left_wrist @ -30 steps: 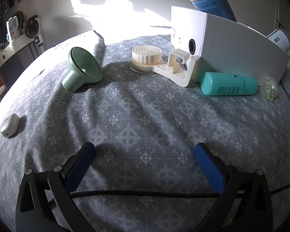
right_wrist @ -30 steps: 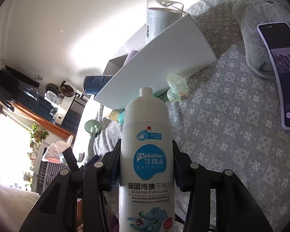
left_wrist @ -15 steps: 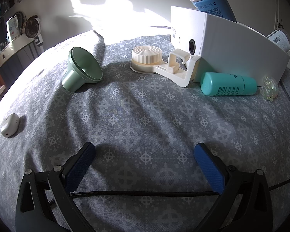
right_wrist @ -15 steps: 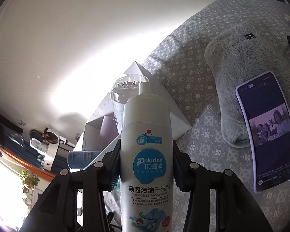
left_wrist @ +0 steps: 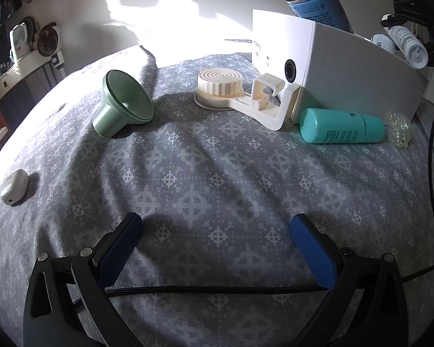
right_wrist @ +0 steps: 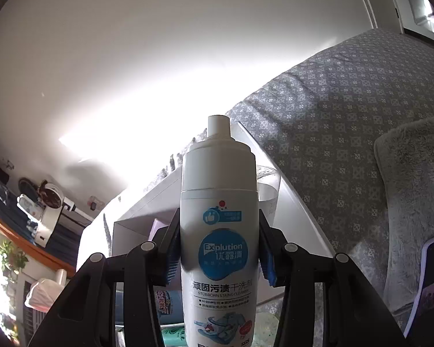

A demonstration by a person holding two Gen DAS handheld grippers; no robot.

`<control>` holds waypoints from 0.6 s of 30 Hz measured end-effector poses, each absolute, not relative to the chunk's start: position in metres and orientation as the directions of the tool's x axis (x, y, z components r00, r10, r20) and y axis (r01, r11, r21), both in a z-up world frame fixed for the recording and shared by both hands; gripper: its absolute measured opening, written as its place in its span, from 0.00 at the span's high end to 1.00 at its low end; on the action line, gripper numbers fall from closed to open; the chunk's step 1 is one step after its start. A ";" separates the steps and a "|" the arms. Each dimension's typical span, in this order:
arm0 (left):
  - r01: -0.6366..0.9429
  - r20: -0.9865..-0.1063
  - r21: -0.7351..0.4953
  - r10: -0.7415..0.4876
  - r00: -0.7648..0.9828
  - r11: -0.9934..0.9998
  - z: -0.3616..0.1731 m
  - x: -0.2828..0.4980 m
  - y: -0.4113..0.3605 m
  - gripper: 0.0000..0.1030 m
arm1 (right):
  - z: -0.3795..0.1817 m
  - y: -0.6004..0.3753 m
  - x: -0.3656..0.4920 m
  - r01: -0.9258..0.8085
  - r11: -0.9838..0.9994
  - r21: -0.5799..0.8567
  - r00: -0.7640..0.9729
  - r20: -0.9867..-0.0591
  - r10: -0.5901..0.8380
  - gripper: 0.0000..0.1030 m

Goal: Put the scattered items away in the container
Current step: 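Carry the Explution bottle into the box and open the right tool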

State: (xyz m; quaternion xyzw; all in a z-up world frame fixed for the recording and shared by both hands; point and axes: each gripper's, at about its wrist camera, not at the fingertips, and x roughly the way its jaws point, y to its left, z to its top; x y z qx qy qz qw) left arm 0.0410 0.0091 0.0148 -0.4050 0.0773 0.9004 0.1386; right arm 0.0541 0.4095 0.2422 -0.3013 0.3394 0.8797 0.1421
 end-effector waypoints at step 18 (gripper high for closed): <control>-0.313 -0.751 0.027 0.187 -0.634 -0.949 0.015 0.041 0.009 0.00 | 0.245 0.346 0.130 -0.531 -0.830 0.171 -0.755 -0.541 0.371 0.09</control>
